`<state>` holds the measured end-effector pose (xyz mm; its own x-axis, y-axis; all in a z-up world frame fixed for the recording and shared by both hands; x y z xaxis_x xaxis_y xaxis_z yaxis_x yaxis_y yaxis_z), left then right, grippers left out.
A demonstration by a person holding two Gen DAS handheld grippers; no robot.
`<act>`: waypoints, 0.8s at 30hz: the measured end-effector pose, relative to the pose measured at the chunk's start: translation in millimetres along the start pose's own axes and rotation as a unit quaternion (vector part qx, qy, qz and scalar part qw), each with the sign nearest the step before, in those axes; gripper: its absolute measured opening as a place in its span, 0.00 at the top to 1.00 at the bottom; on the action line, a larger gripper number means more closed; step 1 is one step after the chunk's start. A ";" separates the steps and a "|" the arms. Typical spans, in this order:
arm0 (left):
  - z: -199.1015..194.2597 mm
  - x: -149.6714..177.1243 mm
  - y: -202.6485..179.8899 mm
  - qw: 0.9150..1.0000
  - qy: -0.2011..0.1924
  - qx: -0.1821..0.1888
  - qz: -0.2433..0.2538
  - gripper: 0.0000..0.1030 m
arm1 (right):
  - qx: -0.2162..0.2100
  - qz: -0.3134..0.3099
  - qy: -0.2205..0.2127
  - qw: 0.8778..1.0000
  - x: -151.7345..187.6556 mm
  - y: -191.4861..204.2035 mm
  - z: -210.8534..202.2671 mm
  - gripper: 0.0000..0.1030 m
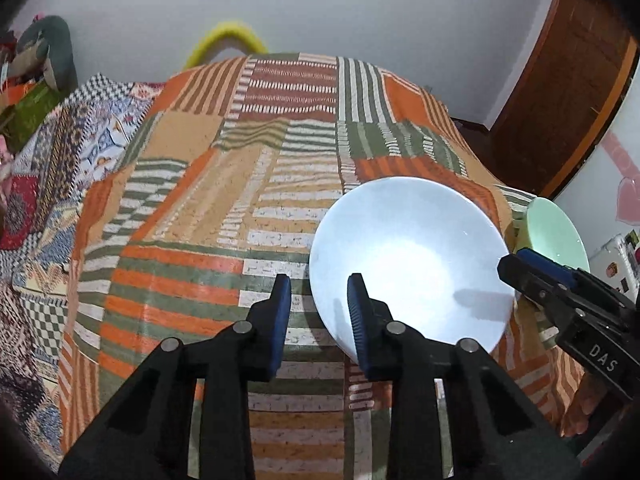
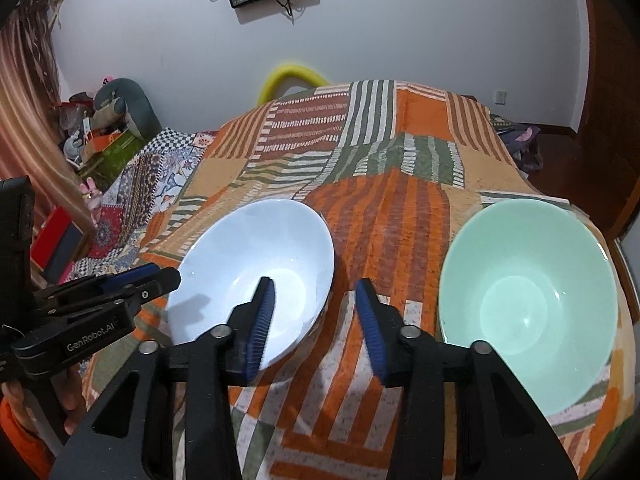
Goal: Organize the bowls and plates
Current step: 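Close both grippers on the rim of the white dotted bowl, then lift the white dotted bowl with both grippers and carry it over the pinkish-beige bowl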
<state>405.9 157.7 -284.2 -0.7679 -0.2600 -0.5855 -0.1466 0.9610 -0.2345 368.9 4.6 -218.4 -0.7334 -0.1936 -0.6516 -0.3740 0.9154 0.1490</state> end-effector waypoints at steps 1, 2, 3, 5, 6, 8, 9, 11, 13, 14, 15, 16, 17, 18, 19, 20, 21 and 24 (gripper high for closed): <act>3.7 0.8 1.3 1.000 0.005 0.000 -0.004 0.72 | -0.002 0.001 0.002 1.000 -1.2 0.3 3.8 0.69; 7.5 2.3 2.0 1.000 0.011 0.001 -0.005 0.72 | -0.003 0.003 0.005 1.000 -1.3 -0.5 6.2 0.71; 9.7 2.8 2.1 1.000 0.014 0.001 -0.005 0.72 | 0.000 0.007 0.006 1.000 -0.9 -2.4 7.9 0.73; 14.6 3.1 3.5 1.000 0.017 -0.006 -0.001 0.73 | -0.003 0.009 0.009 1.000 -1.2 -3.0 11.2 0.76; 17.2 3.1 3.6 1.000 0.018 -0.008 0.001 0.75 | -0.004 0.010 0.012 1.000 -0.8 -3.2 12.6 0.77; 20.0 3.8 2.7 1.000 0.021 -0.005 0.002 0.81 | -0.004 0.009 0.017 1.000 -0.3 -3.2 17.6 0.77; 22.4 4.3 1.8 1.000 0.024 -0.001 0.000 0.82 | -0.003 0.007 0.020 1.000 1.0 -3.3 19.8 0.78; 25.2 4.6 0.4 1.000 0.028 0.006 -0.002 0.82 | -0.004 0.004 0.026 1.000 2.9 -2.5 23.9 0.82; 28.0 5.1 -1.4 0.999 0.032 0.010 -0.002 0.86 | -0.008 0.003 0.028 1.000 3.7 -0.4 26.5 0.83; 28.4 5.1 -1.6 0.999 0.032 0.007 0.000 0.86 | -0.010 0.003 0.028 1.000 3.9 0.5 26.7 0.85; 29.0 5.2 -1.9 0.999 0.033 0.006 0.002 0.86 | -0.007 0.000 0.026 1.000 3.6 0.8 26.6 0.85; 29.1 5.2 -2.1 0.999 0.033 0.005 0.002 0.86 | -0.003 -0.007 0.025 1.000 3.5 1.3 25.9 0.85; 29.3 5.0 -2.6 0.999 0.033 0.006 0.002 0.86 | 0.000 -0.011 0.023 1.000 3.2 2.0 26.0 0.85; 29.1 5.1 -3.2 0.999 0.033 0.007 0.002 0.86 | 0.002 -0.014 0.022 1.000 3.3 2.3 25.9 0.85; 28.8 5.0 -3.8 0.999 0.034 0.007 0.002 0.86 | 0.003 -0.014 0.022 1.000 3.5 2.2 26.0 0.85; 28.8 5.0 -3.7 0.999 0.034 0.006 0.003 0.86 | 0.004 -0.013 0.023 1.000 3.6 1.8 26.0 0.85; 28.6 4.9 -3.8 0.999 0.034 0.006 0.003 0.86 | 0.003 -0.011 0.024 1.000 3.8 2.0 26.5 0.85; 24.6 5.3 -5.2 0.999 0.034 0.006 0.003 0.86 | 0.000 -0.004 0.031 0.999 4.1 2.0 25.5 0.85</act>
Point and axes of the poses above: each gripper's, at about its wrist camera, not at the fingertips, and z roughly the way its jaws point, y to its left, x to its underside, the point moved 10 cm from there along z, roughly the way its jaws point, and after that the axes turned 5 degrees about x, right-handed, at the moved point
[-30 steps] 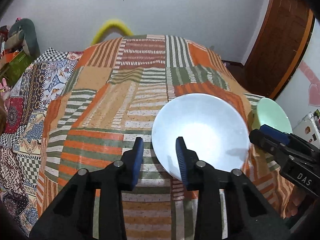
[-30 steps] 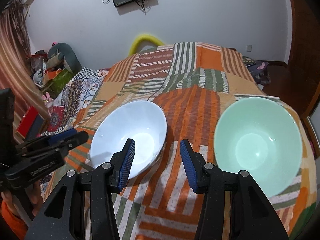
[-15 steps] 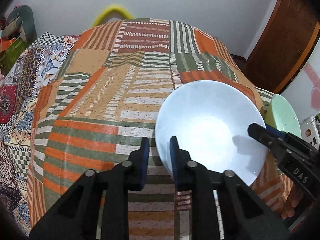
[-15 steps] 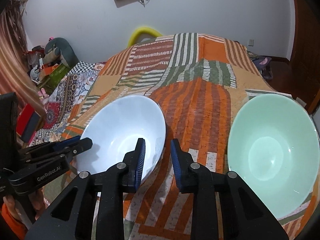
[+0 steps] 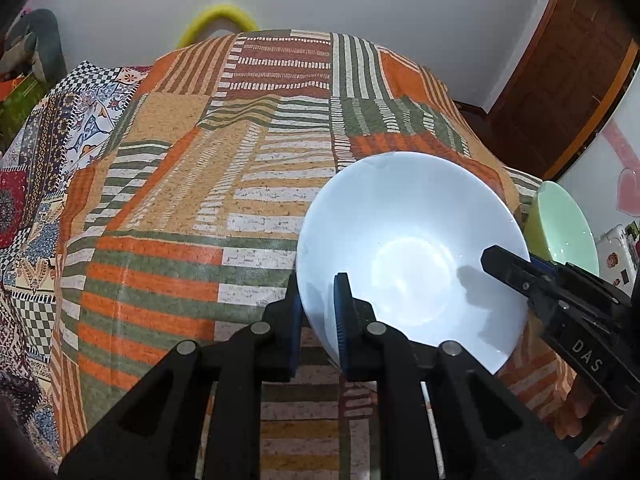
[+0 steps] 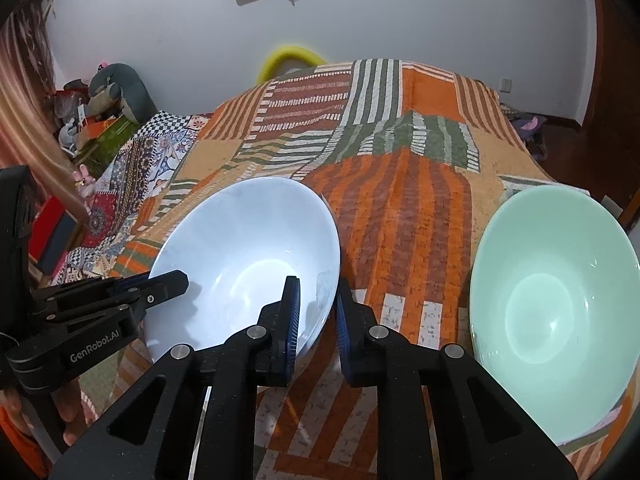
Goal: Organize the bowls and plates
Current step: 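Lift the white dotted bowl with both grippers and carry it over the pinkish-beige bowl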
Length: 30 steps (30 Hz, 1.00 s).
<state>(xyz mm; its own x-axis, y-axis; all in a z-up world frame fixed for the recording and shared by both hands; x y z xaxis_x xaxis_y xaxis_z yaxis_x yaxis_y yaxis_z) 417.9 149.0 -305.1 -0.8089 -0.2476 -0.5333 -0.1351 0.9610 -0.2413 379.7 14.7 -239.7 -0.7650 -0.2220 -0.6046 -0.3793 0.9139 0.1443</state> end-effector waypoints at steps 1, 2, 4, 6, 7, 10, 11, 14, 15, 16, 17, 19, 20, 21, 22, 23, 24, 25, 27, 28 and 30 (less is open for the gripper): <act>-2.6 -0.1 -1.2 1.000 -0.002 0.001 0.001 0.86 | -0.001 0.001 0.001 1.000 0.5 0.7 -0.6 0.85; -4.7 0.2 -2.7 1.000 -0.003 0.002 0.003 0.86 | -0.001 0.002 0.002 1.000 0.9 0.6 -1.6 0.85; -10.7 0.5 -6.0 1.000 -0.007 0.001 0.008 0.86 | -0.001 0.007 -0.001 1.000 0.6 -0.2 -6.0 0.85; -17.0 1.1 -9.2 1.000 -0.013 -0.002 0.014 0.86 | -0.003 0.009 -0.006 1.000 -0.8 -0.2 -10.7 0.85; -20.4 1.8 -10.8 1.000 -0.015 -0.004 0.017 0.86 | -0.004 0.010 -0.008 1.000 -1.4 0.0 -13.2 0.85; -32.3 4.9 -15.5 0.999 -0.023 -0.007 0.024 0.86 | -0.010 0.013 -0.016 1.000 -3.0 1.9 -23.2 0.85; -36.5 5.9 -17.2 0.999 -0.025 -0.007 0.026 0.86 | -0.012 0.014 -0.018 1.000 -3.2 2.3 -27.1 0.85; -51.9 9.8 -21.9 0.999 -0.033 -0.004 0.028 0.86 | -0.017 0.015 -0.026 0.999 -2.6 4.6 -38.1 0.85; -56.4 10.6 -23.5 0.999 -0.035 -0.005 0.029 0.86 | -0.020 0.017 -0.030 0.999 -2.4 5.5 -43.9 0.85; -62.2 11.9 -25.5 0.999 -0.039 -0.006 0.030 0.86 | -0.022 0.018 -0.033 0.999 -2.2 6.4 -47.7 0.85; -67.4 13.2 -27.2 0.999 -0.042 -0.008 0.032 0.86 | -0.024 0.019 -0.036 0.999 -2.1 7.8 -53.5 0.85; -82.2 16.4 -31.6 0.998 -0.052 -0.012 0.037 0.86 | -0.026 0.018 -0.042 0.999 -2.0 10.9 -61.8 0.85; -87.9 17.7 -33.2 0.998 -0.055 -0.013 0.038 0.86 | -0.026 0.016 -0.046 0.998 -1.4 13.1 -66.7 0.85; -95.1 19.8 -35.5 0.997 -0.059 -0.012 0.038 0.86 | -0.027 0.015 -0.049 0.998 -0.9 14.7 -72.1 0.85; -103.4 21.9 -37.8 0.997 -0.063 -0.011 0.038 0.86 | -0.029 0.015 -0.052 0.998 -0.5 16.0 -77.6 0.85; -109.6 23.5 -39.8 0.997 -0.066 -0.009 0.037 0.86 | -0.031 0.015 -0.056 0.998 0.5 17.8 -83.8 0.85; -116.8 25.5 -41.6 0.997 -0.069 -0.008 0.037 0.86 | -0.032 0.016 -0.059 0.998 1.2 19.1 -88.0 0.85; -125.1 28.3 -43.9 0.997 -0.073 -0.006 0.037 0.86 | -0.034 0.015 -0.062 0.997 2.3 20.8 -94.2 0.85; -138.3 33.2 -47.6 0.996 -0.080 -0.006 0.039 0.86 | -0.037 0.016 -0.069 0.997 4.5 23.6 -105.0 0.85; -146.8 36.4 -49.7 0.996 -0.084 -0.007 0.041 0.86 | -0.038 0.016 -0.070 0.997 5.9 24.4 -108.5 0.85; -158.4 41.6 -52.5 0.995 -0.091 -0.008 0.044 0.86 | -0.042 0.016 -0.075 0.996 9.8 27.7 -118.1 0.85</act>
Point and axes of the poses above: each gripper's, at about its wrist camera, not at the fingertips, and z roughly the way its jaws point, y to its left, x to its underside, the point moved 10 cm from there along z, roughly the way its jaws point, and after that the axes turned 5 degrees about x, right-handed, at the moved point
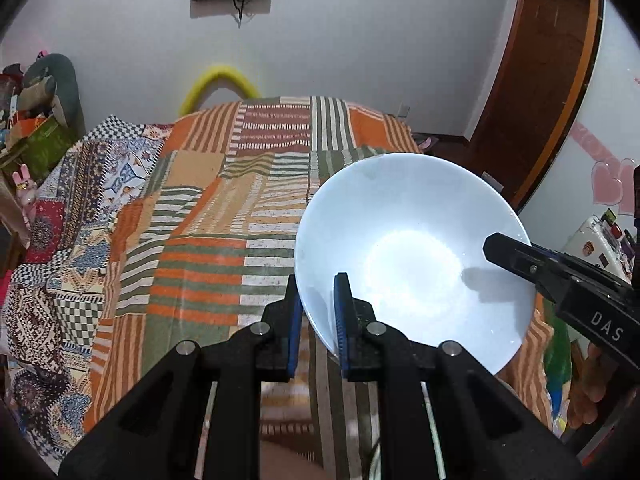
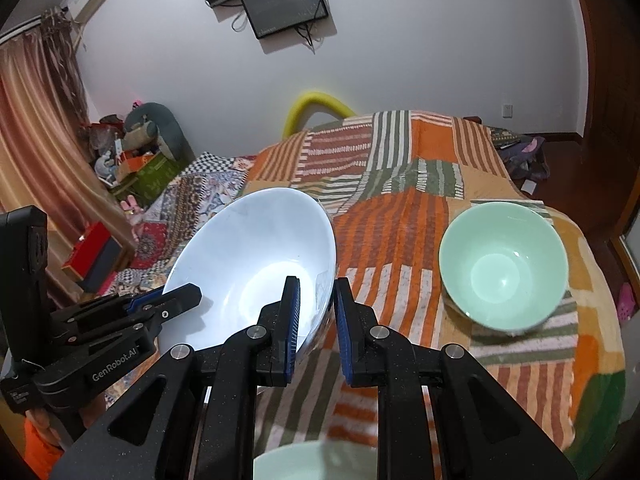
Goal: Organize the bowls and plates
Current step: 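Lift the white dotted bowl with both grippers and carry it over the pinkish-beige bowl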
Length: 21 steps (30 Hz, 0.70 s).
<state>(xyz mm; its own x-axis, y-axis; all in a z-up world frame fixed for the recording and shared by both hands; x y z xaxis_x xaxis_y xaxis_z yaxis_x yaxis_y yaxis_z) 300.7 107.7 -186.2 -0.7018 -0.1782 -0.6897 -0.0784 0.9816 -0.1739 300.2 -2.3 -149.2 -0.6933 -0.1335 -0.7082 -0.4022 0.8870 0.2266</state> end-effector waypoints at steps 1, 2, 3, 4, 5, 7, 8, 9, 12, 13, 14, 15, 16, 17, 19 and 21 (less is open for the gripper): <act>-7.9 2.3 -1.7 1.000 -0.004 -0.001 0.002 0.86 | -0.001 0.000 -0.002 1.000 0.9 1.4 -2.6 0.85; -15.5 5.0 -3.2 1.000 -0.007 -0.002 0.004 0.86 | -0.003 0.000 -0.004 1.000 2.0 3.5 -6.2 0.84; -22.5 7.8 -4.3 1.000 -0.009 -0.003 0.005 0.86 | -0.004 -0.001 -0.007 1.000 3.5 6.5 -11.0 0.85; -28.9 10.6 -5.3 1.000 -0.012 -0.003 0.006 0.86 | -0.005 -0.002 -0.009 1.000 4.9 8.0 -14.2 0.85; -34.8 13.1 -5.6 1.000 -0.013 -0.004 0.007 0.86 | -0.005 -0.003 -0.012 1.000 6.7 10.1 -17.6 0.85; -46.1 18.8 -5.7 1.000 -0.017 -0.005 0.007 0.86 | -0.005 -0.008 -0.017 1.000 9.9 14.4 -24.5 0.85; -50.3 20.5 -5.1 1.000 -0.019 -0.005 0.007 0.86 | -0.006 -0.010 -0.019 1.000 11.6 17.3 -27.6 0.84; -56.1 23.3 -5.2 1.000 -0.020 -0.004 0.007 0.86 | -0.008 -0.011 -0.021 1.000 13.4 20.2 -30.8 0.84; -73.4 33.3 -3.3 1.000 -0.026 -0.003 0.004 0.86 | -0.012 -0.016 -0.026 0.999 16.7 28.0 -38.1 0.84; -76.9 35.7 -2.2 1.000 -0.027 -0.004 0.004 0.86 | -0.014 -0.017 -0.028 0.999 17.9 30.4 -40.3 0.84; -80.3 38.1 -0.8 1.000 -0.028 -0.006 0.003 0.86 | -0.015 -0.018 -0.029 0.999 19.4 32.2 -42.2 0.84; -83.8 40.5 0.8 0.999 -0.031 -0.008 0.003 0.86 | -0.018 -0.019 -0.030 0.999 20.9 35.7 -43.7 0.84; -88.5 43.7 2.1 0.999 -0.033 -0.010 0.002 0.86 | -0.020 -0.020 -0.031 0.999 23.9 38.1 -46.8 0.84; -91.3 45.9 2.9 0.999 -0.034 -0.010 0.001 0.86 | -0.021 -0.022 -0.031 0.999 25.9 40.7 -48.4 0.84; -99.5 52.4 7.0 0.999 -0.036 -0.013 -0.002 0.86 | -0.025 -0.024 -0.032 0.999 30.5 46.1 -51.7 0.84; -106.7 58.3 12.0 0.999 -0.037 -0.017 -0.005 0.86 | -0.030 -0.028 -0.033 0.999 35.2 51.3 -54.6 0.84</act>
Point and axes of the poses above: each gripper's, at about its wrist camera, not at the fingertips, and z roughly the way its jaws point, y to its left, x to its underside, the point moved 10 cm from there along z, roughly the way its jaws point, and after that the axes turned 5 degrees about x, right-handed, at the moved point
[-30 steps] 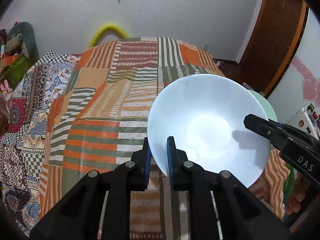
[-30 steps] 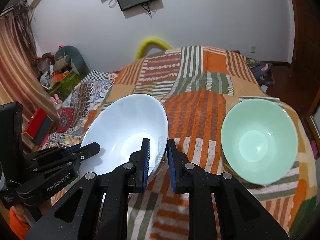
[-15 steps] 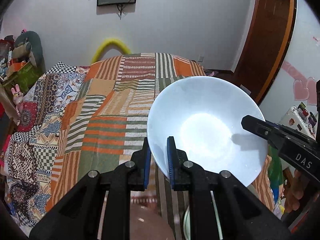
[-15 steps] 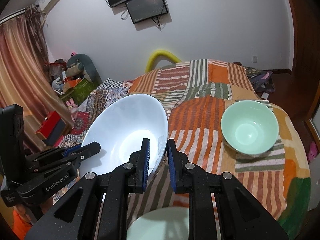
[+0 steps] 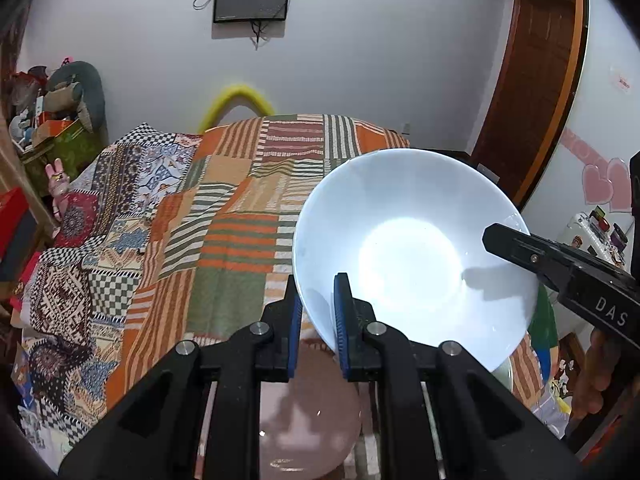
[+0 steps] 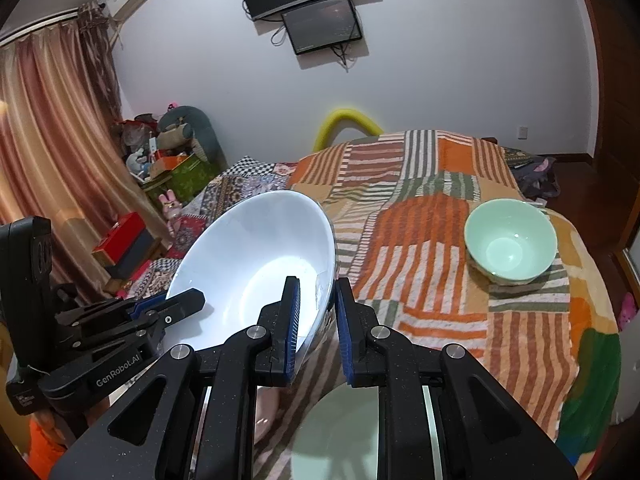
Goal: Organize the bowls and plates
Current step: 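Lift the white dotted bowl with both grippers and carry it over the pinkish-beige bowl, then lower the white dotted bowl into the pinkish-beige bowl and open both grippers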
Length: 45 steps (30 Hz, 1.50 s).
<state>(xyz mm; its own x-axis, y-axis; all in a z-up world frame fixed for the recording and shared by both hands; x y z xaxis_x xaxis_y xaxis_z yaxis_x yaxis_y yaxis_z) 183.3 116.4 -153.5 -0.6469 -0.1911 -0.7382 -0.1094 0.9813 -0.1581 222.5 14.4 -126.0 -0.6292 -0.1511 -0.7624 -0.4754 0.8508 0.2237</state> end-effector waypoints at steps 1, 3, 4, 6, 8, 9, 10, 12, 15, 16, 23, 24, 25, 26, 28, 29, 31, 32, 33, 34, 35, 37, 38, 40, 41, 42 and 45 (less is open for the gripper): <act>-2.8 2.2 2.8 1.000 0.000 -0.002 -0.001 0.86 | -0.002 -0.001 0.000 1.000 1.6 2.8 -0.4 0.84; -9.3 6.5 6.5 1.000 -0.002 -0.005 -0.004 0.86 | -0.009 -0.003 0.002 1.000 5.1 9.8 -0.9 0.83; -12.8 9.4 9.5 1.000 -0.002 -0.007 -0.006 0.86 | -0.011 -0.004 0.002 1.000 9.1 12.4 -3.2 0.83; -18.8 15.8 15.3 1.000 -0.003 -0.011 -0.011 0.86 | -0.017 -0.005 0.003 1.000 13.2 19.0 -3.9 0.83; -22.6 22.1 19.2 1.000 -0.002 -0.017 -0.014 0.86 | -0.023 -0.007 0.006 1.000 17.8 25.3 -4.0 0.83; -23.9 24.2 21.1 1.000 -0.002 -0.020 -0.014 0.86 | -0.026 -0.008 0.008 1.000 20.3 28.7 -2.5 0.83; -25.6 27.5 24.5 1.000 -0.002 -0.024 -0.015 0.86 | -0.027 -0.009 0.009 1.000 22.9 31.0 -2.6 0.83; -27.7 33.3 29.6 0.999 -0.001 -0.031 -0.017 0.86 | -0.033 -0.011 0.014 0.999 28.2 37.4 -0.7 0.83; -29.9 41.6 37.9 0.999 0.003 -0.037 -0.024 0.86 | -0.039 -0.015 0.022 0.999 34.2 46.7 2.9 0.82; -30.3 44.8 41.2 0.999 0.004 -0.038 -0.028 0.86 | -0.040 -0.016 0.024 0.999 36.0 49.1 4.3 0.82; -30.7 63.5 61.1 0.998 0.014 -0.045 -0.052 0.86 | -0.052 -0.022 0.044 0.997 54.7 66.3 12.7 0.82; -30.0 66.4 63.7 0.997 0.016 -0.046 -0.055 0.86 | -0.053 -0.022 0.048 0.997 57.7 68.4 14.8 0.82; -28.5 69.6 67.4 0.997 0.019 -0.048 -0.058 0.86 | -0.054 -0.023 0.052 0.997 60.5 69.7 16.7 0.82; -27.3 73.0 70.3 0.997 0.022 -0.049 -0.061 0.86 | -0.055 -0.023 0.055 0.997 62.5 71.4 18.5 0.82; -24.7 78.5 74.9 0.996 0.028 -0.052 -0.064 0.86 | -0.057 -0.024 0.063 0.996 67.7 74.6 22.1 0.82; -23.0 82.4 77.5 0.996 0.031 -0.054 -0.067 0.86 | -0.058 -0.025 0.067 0.996 70.2 75.5 24.0 0.82; -20.3 88.5 81.2 0.995 0.037 -0.056 -0.071 0.86 | -0.058 -0.027 0.075 0.995 76.1 77.6 27.9 0.82; -19.4 90.7 81.7 0.995 0.038 -0.057 -0.073 0.86 | -0.057 -0.027 0.080 0.995 78.9 78.5 29.5 0.82; -17.7 93.6 83.5 0.995 0.041 -0.057 -0.075 0.86 | -0.057 -0.028 0.085 0.994 82.7 79.2 31.9 0.81; -15.9 96.9 85.4 0.994 0.044 -0.057 -0.078 0.86 | -0.057 -0.028 0.089 0.994 85.6 79.5 33.7 0.81; -14.5 99.0 86.9 0.994 0.046 -0.057 -0.082 0.86 | -0.056 -0.028 0.093 0.994 87.6 79.9 35.3 0.81; -11.4 103.9 90.1 0.993 0.050 -0.055 -0.091 0.86 | -0.056 -0.028 0.100 0.993 92.0 80.2 38.5 0.81; -9.8 106.6 92.1 0.993 0.052 -0.055 -0.096 0.86 | -0.055 -0.028 0.104 0.993 94.5 80.5 40.2 0.81; -8.3 110.6 93.9 0.992 0.056 -0.054 -0.100 0.86 | -0.055 -0.028 0.110 0.992 98.8 81.5 42.8 0.81; -6.8 112.2 94.9 0.992 0.059 -0.055 -0.102 0.86 | -0.054 -0.028 0.114 0.992 101.7 82.3 44.1 0.81; -5.0 114.4 95.6 0.991 0.062 -0.056 -0.102 0.86 | -0.054 -0.028 0.116 0.991 103.7 83.2 45.2 0.81; 0.5 122.6 98.4 0.990 0.074 -0.057 -0.104 0.86 | -0.053 -0.026 0.128 0.990 112.0 83.3 49.5 0.81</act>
<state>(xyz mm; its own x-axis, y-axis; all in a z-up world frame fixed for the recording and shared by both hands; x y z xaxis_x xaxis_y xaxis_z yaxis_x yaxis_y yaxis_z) 93.6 189.5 -259.9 -0.7046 -0.3923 -0.5913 -0.3310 0.9188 -0.2152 142.8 93.2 -222.9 -0.7307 -0.3275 -0.5990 -0.5649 0.7827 0.2611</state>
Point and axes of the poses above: each gripper's, at about its wrist camera, not at the fingertips, and z roughly the way its jaws point, y to its left, x to its underside, the point moved 10 cm from there along z, roughly the way its jaws point, and after that the axes turned 5 degrees about x, right-handed, at the moved point
